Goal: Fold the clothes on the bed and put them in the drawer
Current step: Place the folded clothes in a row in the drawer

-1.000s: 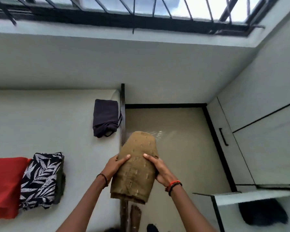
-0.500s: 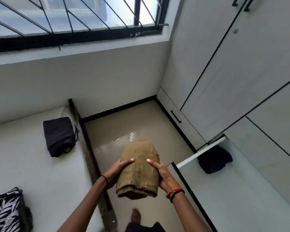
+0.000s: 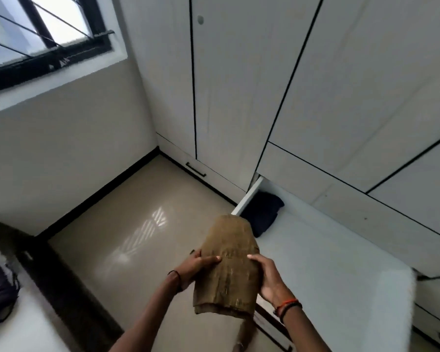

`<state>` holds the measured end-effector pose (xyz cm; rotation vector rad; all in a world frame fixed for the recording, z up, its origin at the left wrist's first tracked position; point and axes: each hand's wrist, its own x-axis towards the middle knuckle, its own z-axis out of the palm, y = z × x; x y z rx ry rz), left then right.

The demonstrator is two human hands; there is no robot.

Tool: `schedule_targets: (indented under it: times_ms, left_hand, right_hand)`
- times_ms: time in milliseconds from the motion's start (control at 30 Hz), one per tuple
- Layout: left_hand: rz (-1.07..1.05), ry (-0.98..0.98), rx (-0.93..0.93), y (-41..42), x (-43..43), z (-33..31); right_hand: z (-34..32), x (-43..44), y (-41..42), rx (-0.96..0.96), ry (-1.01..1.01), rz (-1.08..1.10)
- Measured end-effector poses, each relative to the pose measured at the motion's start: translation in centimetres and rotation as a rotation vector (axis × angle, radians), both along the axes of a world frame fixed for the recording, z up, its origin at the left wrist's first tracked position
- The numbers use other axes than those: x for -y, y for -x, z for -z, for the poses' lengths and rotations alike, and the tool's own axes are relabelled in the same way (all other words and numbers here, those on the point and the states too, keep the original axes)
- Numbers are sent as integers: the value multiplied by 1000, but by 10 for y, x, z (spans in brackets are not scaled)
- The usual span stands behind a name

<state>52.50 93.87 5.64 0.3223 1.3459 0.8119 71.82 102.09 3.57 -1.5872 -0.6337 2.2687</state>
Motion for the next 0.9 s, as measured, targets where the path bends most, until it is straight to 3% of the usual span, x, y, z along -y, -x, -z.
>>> schedule_targets:
  times_ms: [233, 500, 600, 733, 900]
  left_hand:
    - [55, 124, -56, -81, -116, 79]
    - [175, 287, 64, -146, -175, 195]
    - [285, 271, 23, -153, -194, 225]
    - [394, 191, -91, -159, -236, 258]
    - [370, 72, -229, -164, -308, 302]
  right_hand:
    - [53, -90, -84, 35, 62, 126]
    - [169, -135, -148, 178, 268, 139]
    - [200, -146, -165, 156, 321, 198]
    - [241, -177, -175, 108, 209, 267]
    - [291, -242, -175, 71, 56, 323]
